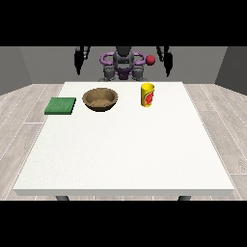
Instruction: Pick the cup and pour the ball into the bowl, then pick the bowl and place it on the pad
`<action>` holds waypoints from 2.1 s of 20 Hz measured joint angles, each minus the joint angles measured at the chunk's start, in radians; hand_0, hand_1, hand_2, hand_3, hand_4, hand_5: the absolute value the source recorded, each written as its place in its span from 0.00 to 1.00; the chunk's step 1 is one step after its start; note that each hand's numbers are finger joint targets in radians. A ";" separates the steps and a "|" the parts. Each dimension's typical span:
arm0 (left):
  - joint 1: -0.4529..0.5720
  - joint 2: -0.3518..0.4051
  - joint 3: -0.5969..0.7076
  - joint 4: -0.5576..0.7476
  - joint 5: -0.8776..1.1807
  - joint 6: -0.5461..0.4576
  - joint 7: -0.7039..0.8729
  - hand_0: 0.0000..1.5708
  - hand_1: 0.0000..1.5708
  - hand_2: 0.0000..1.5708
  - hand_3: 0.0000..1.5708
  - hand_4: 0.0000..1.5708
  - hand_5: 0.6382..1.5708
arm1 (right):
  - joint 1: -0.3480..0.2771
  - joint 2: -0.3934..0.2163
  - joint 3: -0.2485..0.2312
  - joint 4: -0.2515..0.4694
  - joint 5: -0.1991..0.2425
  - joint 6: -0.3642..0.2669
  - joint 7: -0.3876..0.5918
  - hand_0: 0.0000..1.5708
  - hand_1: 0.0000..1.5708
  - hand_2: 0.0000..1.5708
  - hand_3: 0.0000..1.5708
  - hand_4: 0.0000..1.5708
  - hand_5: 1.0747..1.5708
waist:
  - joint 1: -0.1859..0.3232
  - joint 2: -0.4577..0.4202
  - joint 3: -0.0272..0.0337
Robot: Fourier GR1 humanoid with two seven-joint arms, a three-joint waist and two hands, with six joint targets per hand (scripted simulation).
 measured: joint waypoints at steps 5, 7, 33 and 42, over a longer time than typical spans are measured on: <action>-0.009 0.021 0.009 -0.056 0.007 -0.001 0.052 0.00 0.00 0.00 0.00 0.42 0.99 | -0.009 -0.024 -0.007 -0.057 -0.005 0.005 0.052 0.00 0.00 0.00 0.00 0.56 0.92 | 0.005 -0.153 0.0083; 0.003 0.003 0.003 -0.083 0.035 0.003 0.105 0.00 0.00 0.00 0.00 0.41 0.99 | 0.005 -0.021 -0.017 -0.077 -0.032 0.007 0.101 0.00 0.00 0.00 0.00 0.56 0.93 | 0.004 -0.225 0.0110; -0.125 -0.063 -0.045 -0.094 -0.005 0.171 -0.052 0.00 0.00 0.00 0.00 0.26 0.91 | -0.093 -0.001 -0.113 -0.247 -0.187 0.032 0.112 0.00 0.00 0.00 0.00 0.43 0.95 | -0.076 0.165 0.0168; -0.180 -0.047 0.013 0.215 -0.004 0.120 -0.278 0.00 0.00 0.00 0.00 0.01 0.86 | -0.135 -0.074 -0.212 -0.117 -0.263 0.124 0.023 0.00 0.00 0.00 0.00 0.42 0.98 | -0.091 0.206 0.0164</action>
